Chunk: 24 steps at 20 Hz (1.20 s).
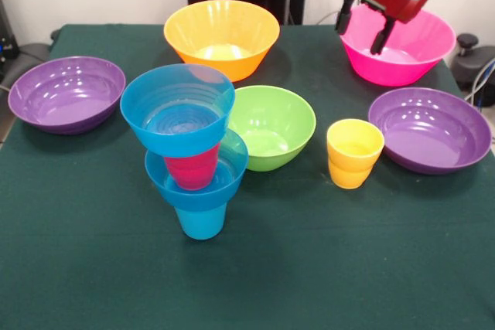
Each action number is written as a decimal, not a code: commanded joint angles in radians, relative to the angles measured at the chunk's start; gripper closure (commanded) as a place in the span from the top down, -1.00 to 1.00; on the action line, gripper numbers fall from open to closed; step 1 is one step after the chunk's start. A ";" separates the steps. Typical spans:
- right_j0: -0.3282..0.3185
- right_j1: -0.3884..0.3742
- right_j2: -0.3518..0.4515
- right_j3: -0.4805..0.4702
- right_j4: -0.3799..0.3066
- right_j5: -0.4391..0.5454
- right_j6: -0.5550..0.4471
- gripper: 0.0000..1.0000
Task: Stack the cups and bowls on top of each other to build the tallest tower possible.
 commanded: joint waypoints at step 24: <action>-0.003 0.080 0.069 0.043 0.035 -0.122 0.182 1.00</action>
